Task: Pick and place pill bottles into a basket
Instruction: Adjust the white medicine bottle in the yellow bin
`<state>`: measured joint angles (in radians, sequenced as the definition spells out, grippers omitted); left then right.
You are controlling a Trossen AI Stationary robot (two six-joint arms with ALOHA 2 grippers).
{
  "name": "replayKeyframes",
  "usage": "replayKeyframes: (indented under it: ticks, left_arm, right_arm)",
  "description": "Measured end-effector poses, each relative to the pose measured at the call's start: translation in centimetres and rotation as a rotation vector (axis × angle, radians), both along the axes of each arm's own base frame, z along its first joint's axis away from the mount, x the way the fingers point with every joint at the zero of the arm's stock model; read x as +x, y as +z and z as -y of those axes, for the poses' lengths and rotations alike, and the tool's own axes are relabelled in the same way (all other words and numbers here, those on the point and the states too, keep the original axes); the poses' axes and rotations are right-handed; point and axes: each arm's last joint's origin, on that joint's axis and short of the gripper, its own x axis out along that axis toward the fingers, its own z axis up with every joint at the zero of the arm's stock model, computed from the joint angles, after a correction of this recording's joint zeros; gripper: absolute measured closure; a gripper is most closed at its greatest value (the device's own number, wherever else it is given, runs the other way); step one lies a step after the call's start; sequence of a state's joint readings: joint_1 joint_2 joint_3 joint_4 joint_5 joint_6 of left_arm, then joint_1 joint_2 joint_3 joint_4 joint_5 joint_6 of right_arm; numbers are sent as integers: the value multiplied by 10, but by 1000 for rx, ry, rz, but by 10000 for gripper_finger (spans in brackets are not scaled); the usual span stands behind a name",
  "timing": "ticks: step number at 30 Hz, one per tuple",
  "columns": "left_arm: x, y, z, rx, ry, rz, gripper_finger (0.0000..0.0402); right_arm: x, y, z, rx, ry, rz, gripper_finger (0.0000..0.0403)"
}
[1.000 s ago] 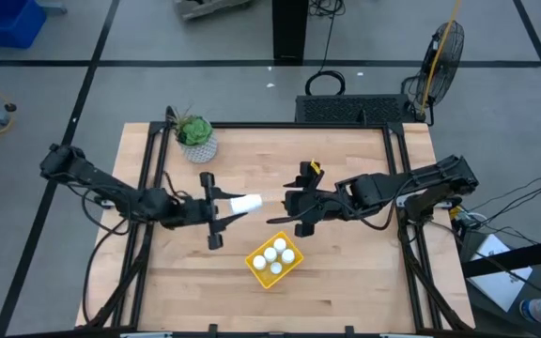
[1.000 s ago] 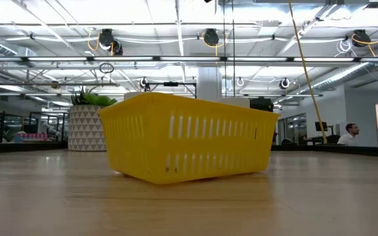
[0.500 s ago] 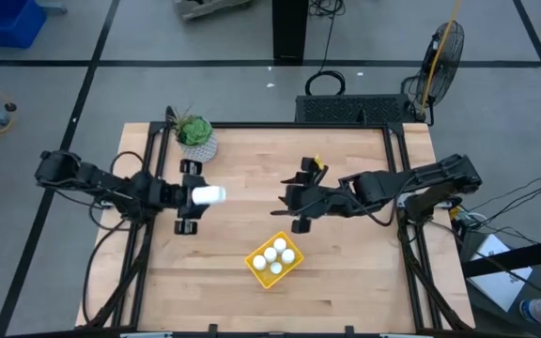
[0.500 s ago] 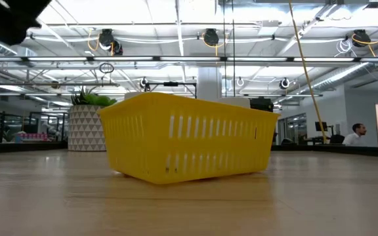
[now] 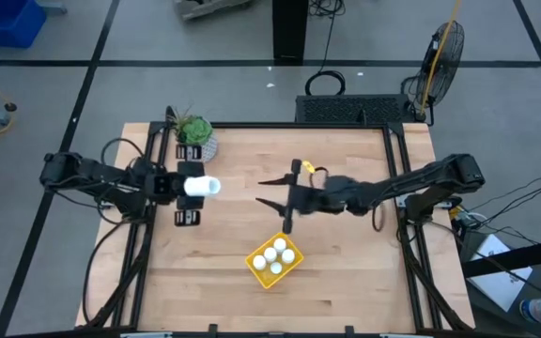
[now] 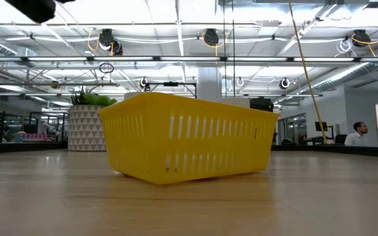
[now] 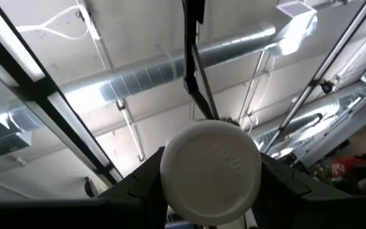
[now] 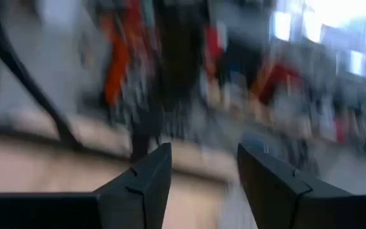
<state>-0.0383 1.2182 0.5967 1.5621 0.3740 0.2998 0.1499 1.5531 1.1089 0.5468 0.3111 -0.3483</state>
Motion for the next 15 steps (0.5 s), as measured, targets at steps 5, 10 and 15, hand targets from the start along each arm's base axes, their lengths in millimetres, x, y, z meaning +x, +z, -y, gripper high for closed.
replayKeyframes:
  ticks: [5,10,15]
  left_arm:
    - [3,23,-10,8,-23,33,228]
    - [12,43,-21,-4,-8,20,228]
    - [32,50,-25,23,-22,-17,228]
  right_arm:
    - [-14,21,-3,-80,165,398,232]
    - [-12,47,6,-96,226,510,232]
    - [-2,77,13,-120,271,464,232]
